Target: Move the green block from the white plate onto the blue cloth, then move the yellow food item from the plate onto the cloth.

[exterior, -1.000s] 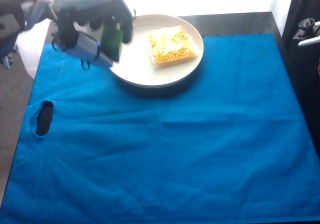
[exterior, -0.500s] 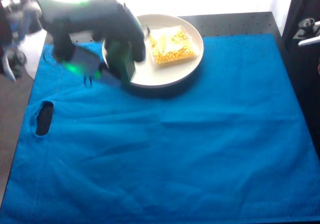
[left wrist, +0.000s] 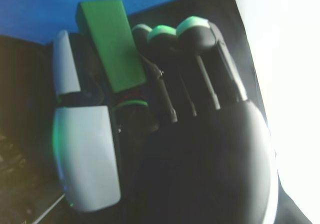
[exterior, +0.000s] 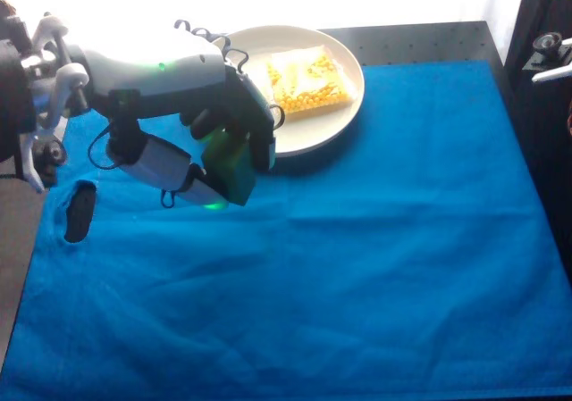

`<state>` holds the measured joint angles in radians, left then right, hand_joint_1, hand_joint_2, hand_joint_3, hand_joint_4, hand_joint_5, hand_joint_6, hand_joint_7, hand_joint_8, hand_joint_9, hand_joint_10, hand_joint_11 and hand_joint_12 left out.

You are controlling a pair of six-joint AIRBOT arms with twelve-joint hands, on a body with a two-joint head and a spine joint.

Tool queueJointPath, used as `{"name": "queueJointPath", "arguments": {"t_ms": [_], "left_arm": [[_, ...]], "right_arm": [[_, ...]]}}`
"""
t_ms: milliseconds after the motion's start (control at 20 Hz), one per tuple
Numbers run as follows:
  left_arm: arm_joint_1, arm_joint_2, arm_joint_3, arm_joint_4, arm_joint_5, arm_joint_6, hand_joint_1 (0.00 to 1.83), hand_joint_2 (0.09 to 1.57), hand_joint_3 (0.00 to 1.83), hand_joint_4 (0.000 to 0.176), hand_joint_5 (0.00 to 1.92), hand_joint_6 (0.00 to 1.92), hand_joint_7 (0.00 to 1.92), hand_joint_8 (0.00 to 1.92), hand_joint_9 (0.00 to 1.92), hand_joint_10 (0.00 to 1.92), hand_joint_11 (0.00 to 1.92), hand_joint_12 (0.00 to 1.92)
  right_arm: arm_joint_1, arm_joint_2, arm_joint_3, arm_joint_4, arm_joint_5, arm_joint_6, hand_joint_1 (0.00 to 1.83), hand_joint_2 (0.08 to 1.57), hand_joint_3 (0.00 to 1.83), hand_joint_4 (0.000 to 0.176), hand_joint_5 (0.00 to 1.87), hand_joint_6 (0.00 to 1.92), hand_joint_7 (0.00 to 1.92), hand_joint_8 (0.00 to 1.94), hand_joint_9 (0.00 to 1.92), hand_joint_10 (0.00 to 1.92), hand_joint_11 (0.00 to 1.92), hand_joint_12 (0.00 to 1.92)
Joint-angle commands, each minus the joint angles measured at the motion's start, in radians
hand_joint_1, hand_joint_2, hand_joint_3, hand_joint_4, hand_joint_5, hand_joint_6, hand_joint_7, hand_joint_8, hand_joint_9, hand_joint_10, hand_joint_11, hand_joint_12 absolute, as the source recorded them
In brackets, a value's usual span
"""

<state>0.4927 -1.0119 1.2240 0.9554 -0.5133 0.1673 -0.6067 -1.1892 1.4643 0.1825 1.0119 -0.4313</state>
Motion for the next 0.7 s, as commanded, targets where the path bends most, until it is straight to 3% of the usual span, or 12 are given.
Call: {"name": "queueJointPath", "arguments": {"t_ms": [0, 50, 100, 150, 250, 450, 500, 550, 600, 650], "left_arm": [[0.002, -0.006, 0.004, -0.046, -0.068, -0.005, 1.16, 1.11, 0.00, 0.000, 1.00, 0.94, 0.90, 1.53, 0.85, 1.86, 0.78, 1.92], [0.009, -0.008, 0.008, -0.053, -0.068, -0.005, 1.16, 1.12, 0.00, 0.000, 0.99, 0.95, 0.90, 1.47, 0.83, 1.79, 0.76, 1.92], [0.015, -0.011, 0.011, -0.058, -0.066, -0.005, 1.15, 1.12, 0.00, 0.000, 0.97, 0.98, 0.90, 1.45, 0.84, 1.77, 0.79, 1.92], [0.025, -0.015, 0.016, -0.067, -0.065, -0.005, 1.15, 1.13, 0.00, 0.000, 0.96, 1.00, 0.91, 1.44, 0.84, 1.80, 0.80, 1.92], [0.037, -0.022, 0.023, -0.078, -0.064, -0.005, 1.14, 1.15, 0.00, 0.000, 0.92, 1.05, 0.87, 1.54, 0.80, 1.89, 0.77, 1.92], [0.078, -0.039, 0.045, -0.113, -0.058, -0.005, 1.14, 1.15, 0.00, 0.000, 0.92, 1.06, 0.85, 1.41, 0.77, 1.77, 0.65, 1.92], [0.086, -0.044, 0.054, -0.123, -0.054, -0.005, 1.16, 1.11, 0.00, 0.000, 0.99, 0.95, 0.87, 1.27, 0.80, 1.61, 0.62, 1.78], [0.089, -0.047, 0.060, -0.129, -0.051, -0.005, 1.16, 1.11, 0.00, 0.000, 0.99, 0.95, 0.87, 1.27, 0.80, 1.61, 0.62, 1.78], [0.094, -0.052, 0.069, -0.141, -0.048, -0.005, 1.23, 1.13, 0.00, 0.000, 0.97, 0.82, 0.91, 1.29, 0.78, 1.36, 0.63, 1.64], [0.097, -0.055, 0.077, -0.149, -0.046, -0.006, 1.20, 1.16, 0.00, 0.000, 0.86, 1.09, 0.91, 1.18, 0.82, 0.85, 0.62, 1.27]], "right_arm": [[0.013, 0.001, 0.002, 0.012, 0.116, 0.005, 0.42, 0.88, 0.00, 0.034, 0.11, 0.01, 0.15, 0.00, 0.21, 0.01, 0.03, 0.77], [0.013, 0.001, 0.002, 0.012, 0.116, 0.005, 0.42, 0.88, 0.00, 0.043, 0.13, 0.00, 0.16, 0.00, 0.23, 0.01, 0.01, 0.85], [0.013, 0.001, 0.002, 0.012, 0.116, 0.005, 0.42, 0.88, 0.00, 0.038, 0.12, 0.00, 0.17, 0.01, 0.25, 0.02, 0.04, 0.87], [0.013, 0.001, 0.002, 0.012, 0.116, 0.005, 0.42, 0.90, 0.00, 0.029, 0.12, 0.00, 0.13, 0.00, 0.17, 0.02, 0.01, 0.72], [0.013, 0.000, 0.002, 0.012, 0.116, 0.005, 0.42, 0.90, 0.00, 0.026, 0.12, 0.00, 0.17, 0.01, 0.18, 0.02, 0.00, 0.71], [0.011, -0.001, 0.002, 0.012, 0.116, 0.005, 0.41, 0.92, 0.00, 0.018, 0.12, 0.00, 0.14, 0.00, 0.19, 0.01, 0.00, 0.72], [0.011, -0.001, 0.002, 0.012, 0.116, 0.005, 0.44, 0.90, 0.00, 0.032, 0.12, 0.00, 0.14, 0.00, 0.19, 0.00, 0.00, 0.68], [0.010, -0.001, 0.002, 0.012, 0.116, 0.005, 0.44, 0.90, 0.00, 0.032, 0.12, 0.00, 0.14, 0.00, 0.19, 0.00, 0.00, 0.68], [0.010, -0.001, 0.002, 0.012, 0.116, 0.005, 0.42, 0.90, 0.00, 0.024, 0.12, 0.00, 0.21, 0.00, 0.27, 0.01, 0.01, 0.84], [0.010, -0.001, 0.002, 0.012, 0.116, 0.005, 0.43, 0.90, 0.00, 0.030, 0.13, 0.01, 0.14, 0.00, 0.18, 0.00, 0.00, 0.67]]}}
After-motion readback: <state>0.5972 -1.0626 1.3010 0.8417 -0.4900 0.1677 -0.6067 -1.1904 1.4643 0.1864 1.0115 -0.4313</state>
